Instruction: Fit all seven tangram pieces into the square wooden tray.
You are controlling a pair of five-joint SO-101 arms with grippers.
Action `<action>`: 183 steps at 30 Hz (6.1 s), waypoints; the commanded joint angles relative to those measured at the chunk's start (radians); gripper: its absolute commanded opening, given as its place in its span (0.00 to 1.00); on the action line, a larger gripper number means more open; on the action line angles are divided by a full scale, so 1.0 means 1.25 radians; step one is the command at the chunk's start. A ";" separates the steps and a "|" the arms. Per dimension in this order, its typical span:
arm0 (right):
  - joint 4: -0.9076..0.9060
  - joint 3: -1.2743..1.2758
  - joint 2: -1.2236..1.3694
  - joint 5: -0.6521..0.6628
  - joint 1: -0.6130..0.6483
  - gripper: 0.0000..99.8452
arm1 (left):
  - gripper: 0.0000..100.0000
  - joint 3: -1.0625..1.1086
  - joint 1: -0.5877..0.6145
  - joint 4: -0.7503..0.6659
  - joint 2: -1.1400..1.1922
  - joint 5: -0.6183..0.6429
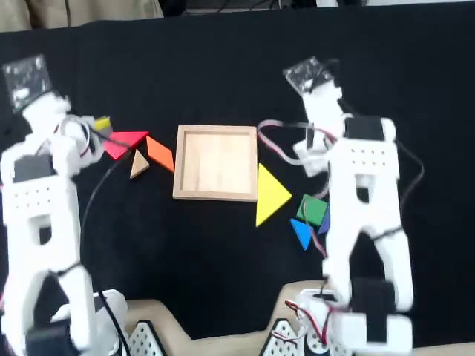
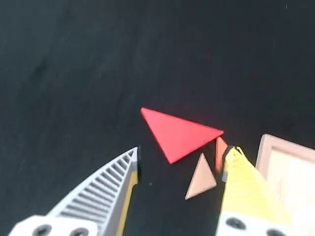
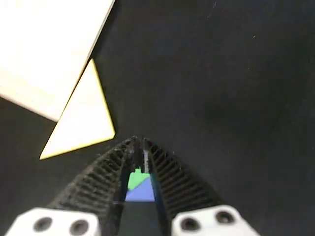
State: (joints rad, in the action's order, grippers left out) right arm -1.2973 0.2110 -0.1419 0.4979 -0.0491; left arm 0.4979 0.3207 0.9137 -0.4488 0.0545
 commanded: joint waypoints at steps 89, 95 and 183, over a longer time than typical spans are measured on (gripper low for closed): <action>-0.373 -1.070 0.921 0.176 -0.313 0.01 | 0.03 -1.730 0.204 0.568 1.565 -0.335; -0.374 -1.066 0.752 0.055 -0.252 0.01 | 0.03 -1.731 0.142 0.603 1.382 -0.218; 0.318 0.409 -0.044 -0.129 0.221 0.11 | 0.26 -1.247 -0.060 0.603 1.191 -1.372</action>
State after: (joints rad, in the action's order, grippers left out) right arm -0.9152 0.7250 -0.1557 0.3261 0.2363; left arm -0.9521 0.2670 1.5858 1.0395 -1.4645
